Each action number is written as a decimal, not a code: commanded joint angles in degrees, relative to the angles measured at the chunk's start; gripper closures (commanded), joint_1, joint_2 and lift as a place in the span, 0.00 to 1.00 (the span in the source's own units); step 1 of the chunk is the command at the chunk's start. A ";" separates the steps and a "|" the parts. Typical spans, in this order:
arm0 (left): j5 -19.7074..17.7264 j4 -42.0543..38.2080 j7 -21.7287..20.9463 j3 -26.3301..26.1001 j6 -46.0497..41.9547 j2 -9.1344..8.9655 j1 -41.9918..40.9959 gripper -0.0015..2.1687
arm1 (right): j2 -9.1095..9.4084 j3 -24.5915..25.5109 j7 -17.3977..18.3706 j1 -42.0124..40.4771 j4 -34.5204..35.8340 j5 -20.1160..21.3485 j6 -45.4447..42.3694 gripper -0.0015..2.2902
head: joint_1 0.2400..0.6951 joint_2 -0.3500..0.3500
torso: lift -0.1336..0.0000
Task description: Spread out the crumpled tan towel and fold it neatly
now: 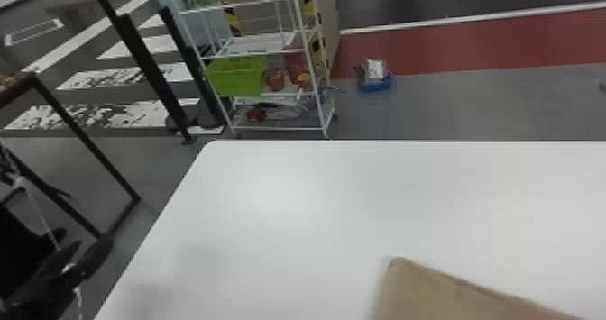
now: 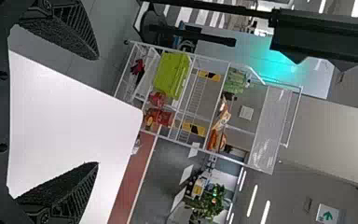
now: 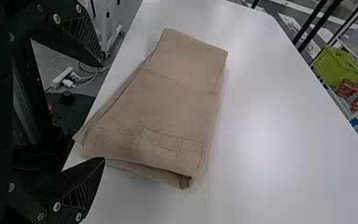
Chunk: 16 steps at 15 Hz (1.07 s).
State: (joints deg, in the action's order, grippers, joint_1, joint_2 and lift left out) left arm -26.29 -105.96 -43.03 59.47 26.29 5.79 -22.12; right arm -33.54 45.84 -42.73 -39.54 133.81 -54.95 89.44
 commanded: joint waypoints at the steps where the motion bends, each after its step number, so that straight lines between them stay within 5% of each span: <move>1: 0.01 0.75 0.13 -0.67 -0.31 0.72 0.06 0.04 | -0.21 0.22 0.81 -0.01 -0.66 1.52 0.64 0.09 | 1.00 1.00 | 0.08; 5: 0.01 2.07 0.22 -1.02 -1.54 1.24 0.41 0.04 | -0.39 -6.20 0.98 1.66 -5.75 8.02 0.64 0.11 | 1.00 1.00 | 0.08; 16: 0.01 1.72 0.22 -1.11 -1.54 0.72 0.23 0.04 | -0.12 -15.16 2.57 9.04 -11.12 11.10 0.64 0.11 | 1.00 1.00 | 0.08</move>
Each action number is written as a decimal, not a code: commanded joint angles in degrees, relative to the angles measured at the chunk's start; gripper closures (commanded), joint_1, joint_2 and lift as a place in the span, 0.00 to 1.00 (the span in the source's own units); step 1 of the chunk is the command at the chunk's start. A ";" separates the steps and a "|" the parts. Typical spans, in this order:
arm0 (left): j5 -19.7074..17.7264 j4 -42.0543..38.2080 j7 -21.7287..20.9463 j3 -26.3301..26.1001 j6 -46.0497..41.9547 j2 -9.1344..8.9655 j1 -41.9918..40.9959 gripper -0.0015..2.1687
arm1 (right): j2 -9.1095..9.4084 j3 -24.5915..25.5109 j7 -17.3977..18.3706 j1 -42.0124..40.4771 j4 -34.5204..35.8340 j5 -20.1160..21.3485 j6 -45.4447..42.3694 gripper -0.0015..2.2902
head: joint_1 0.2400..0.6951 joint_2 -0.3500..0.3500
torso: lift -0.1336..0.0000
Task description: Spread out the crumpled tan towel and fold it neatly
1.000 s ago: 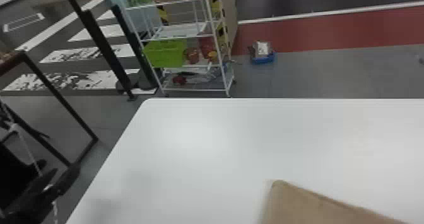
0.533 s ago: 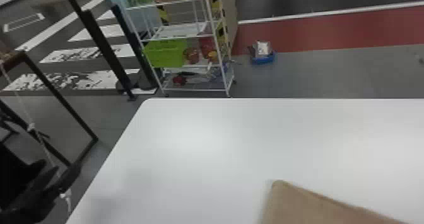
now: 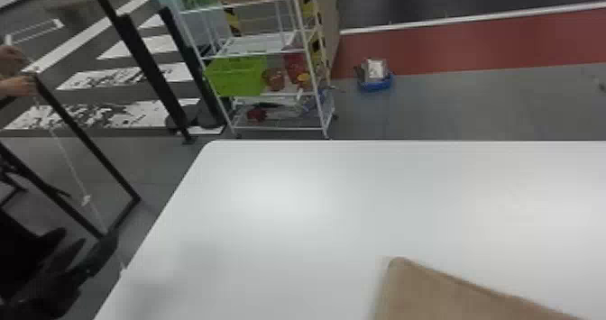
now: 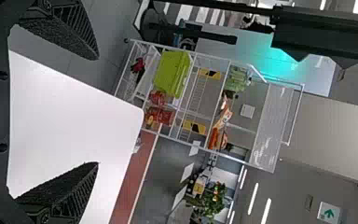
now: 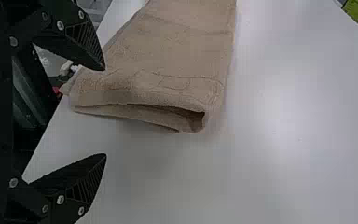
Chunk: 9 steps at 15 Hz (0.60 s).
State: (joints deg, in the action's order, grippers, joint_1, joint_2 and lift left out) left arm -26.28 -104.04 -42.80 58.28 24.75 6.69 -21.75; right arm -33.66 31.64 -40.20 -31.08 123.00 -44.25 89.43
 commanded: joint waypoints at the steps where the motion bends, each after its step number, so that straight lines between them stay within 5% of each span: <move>1: 0.00 -0.46 -0.09 -0.01 0.00 -0.36 -0.14 0.04 | 0.00 -1.75 0.12 1.37 -0.30 0.66 0.65 0.11 | 1.00 1.00 | 0.08; 9: 0.00 -0.82 -0.18 -0.01 0.00 -0.53 -0.40 0.04 | 0.09 -6.59 0.56 4.71 -0.39 2.68 0.65 0.13 | 1.00 1.00 | 0.08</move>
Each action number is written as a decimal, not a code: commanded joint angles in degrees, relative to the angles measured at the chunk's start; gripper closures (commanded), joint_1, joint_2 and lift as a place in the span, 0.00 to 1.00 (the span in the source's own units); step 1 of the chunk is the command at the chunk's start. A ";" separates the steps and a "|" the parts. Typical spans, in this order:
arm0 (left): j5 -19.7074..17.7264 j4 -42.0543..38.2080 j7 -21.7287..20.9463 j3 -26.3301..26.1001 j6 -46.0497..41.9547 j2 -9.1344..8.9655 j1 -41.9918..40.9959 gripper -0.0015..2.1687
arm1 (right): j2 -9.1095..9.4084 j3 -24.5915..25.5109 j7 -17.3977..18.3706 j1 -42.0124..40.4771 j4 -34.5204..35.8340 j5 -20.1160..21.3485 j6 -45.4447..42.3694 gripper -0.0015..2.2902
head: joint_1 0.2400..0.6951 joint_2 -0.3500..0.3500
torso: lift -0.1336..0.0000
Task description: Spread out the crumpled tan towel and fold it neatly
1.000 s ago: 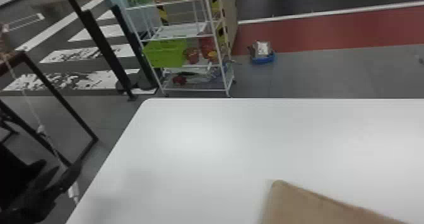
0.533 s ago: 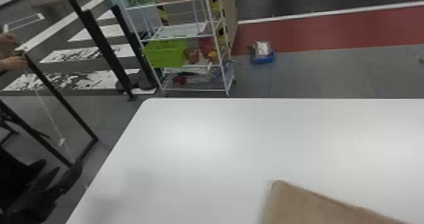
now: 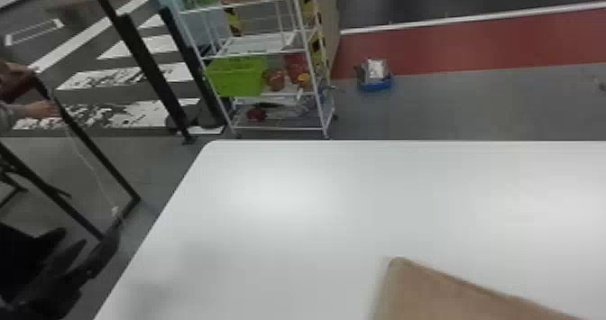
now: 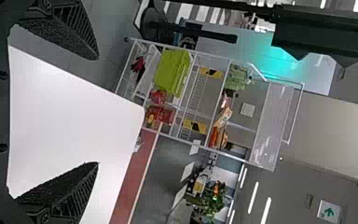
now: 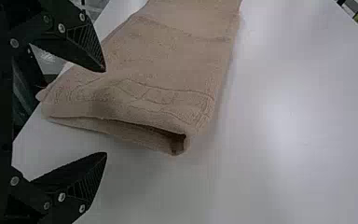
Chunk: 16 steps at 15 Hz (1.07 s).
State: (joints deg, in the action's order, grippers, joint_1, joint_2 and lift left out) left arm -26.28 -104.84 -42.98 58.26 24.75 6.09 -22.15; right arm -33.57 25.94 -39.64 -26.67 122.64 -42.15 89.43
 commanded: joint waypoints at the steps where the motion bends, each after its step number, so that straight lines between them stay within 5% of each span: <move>1: 0.00 -0.01 0.00 0.10 0.00 0.15 0.00 0.04 | 0.00 -1.16 0.00 0.65 -0.03 0.58 0.65 0.13 | 1.00 1.00 | 0.08; 8: 0.00 0.08 0.26 0.27 0.00 0.32 0.00 0.04 | 0.00 -6.69 0.61 3.64 -0.91 3.57 0.65 0.13 | 1.00 1.00 | 0.08; 16: 0.00 0.25 0.44 0.27 0.00 0.41 0.09 0.04 | 0.88 -7.66 1.67 5.40 -2.40 4.36 0.65 0.40 | 1.00 1.00 | 0.08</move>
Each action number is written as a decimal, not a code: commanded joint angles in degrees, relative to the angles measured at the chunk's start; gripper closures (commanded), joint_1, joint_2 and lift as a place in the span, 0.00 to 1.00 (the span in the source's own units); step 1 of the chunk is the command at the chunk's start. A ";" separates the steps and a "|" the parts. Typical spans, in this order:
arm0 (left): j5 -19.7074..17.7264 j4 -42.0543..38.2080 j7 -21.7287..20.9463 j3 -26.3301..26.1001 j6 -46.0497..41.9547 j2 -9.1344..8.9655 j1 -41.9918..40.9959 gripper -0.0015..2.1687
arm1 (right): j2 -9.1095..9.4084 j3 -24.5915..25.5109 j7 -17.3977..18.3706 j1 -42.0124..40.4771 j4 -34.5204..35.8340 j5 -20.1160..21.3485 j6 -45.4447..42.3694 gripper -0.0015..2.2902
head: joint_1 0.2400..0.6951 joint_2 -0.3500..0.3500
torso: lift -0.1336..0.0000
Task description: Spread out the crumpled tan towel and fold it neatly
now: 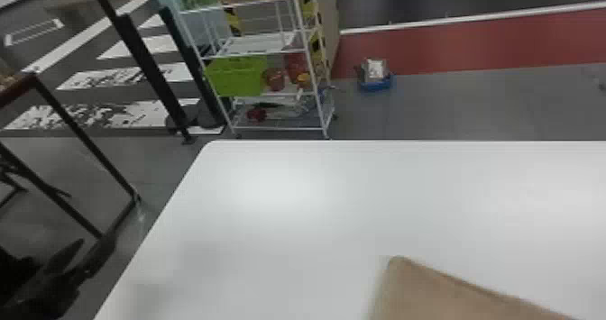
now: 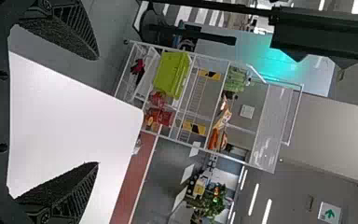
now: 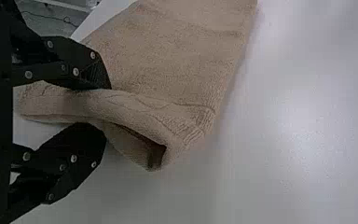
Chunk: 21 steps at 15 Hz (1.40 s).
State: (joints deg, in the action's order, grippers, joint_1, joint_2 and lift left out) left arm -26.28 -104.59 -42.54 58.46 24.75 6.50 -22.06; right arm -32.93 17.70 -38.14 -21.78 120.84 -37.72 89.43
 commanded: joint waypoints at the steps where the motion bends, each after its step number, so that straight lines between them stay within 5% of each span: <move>1: 0.00 0.00 0.09 0.08 0.00 0.00 0.00 0.04 | 0.23 1.03 0.18 1.30 -1.84 -0.17 0.65 0.48 | 1.00 1.00 | 0.08; 9: 0.17 -0.09 0.17 -0.01 0.18 0.00 0.18 0.04 | -1.00 4.10 -0.70 7.63 -10.54 0.36 0.65 0.49 | 1.00 1.00 | 0.08; 16: 0.88 -0.18 0.35 -0.36 0.53 0.00 0.70 0.04 | -1.88 7.97 -3.43 12.38 -10.63 -4.74 0.65 0.49 | 1.00 1.00 | 0.08; 21: 1.05 -0.18 0.44 -0.27 1.06 0.09 0.79 0.04 | 2.16 1.46 -2.11 20.38 -11.60 -3.68 0.65 0.49 | 1.00 1.00 | 0.08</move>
State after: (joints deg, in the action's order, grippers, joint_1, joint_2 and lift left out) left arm -25.29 -104.77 -42.10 58.18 25.58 6.51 -21.35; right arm -32.15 21.07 -40.45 -3.70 109.66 -41.91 89.43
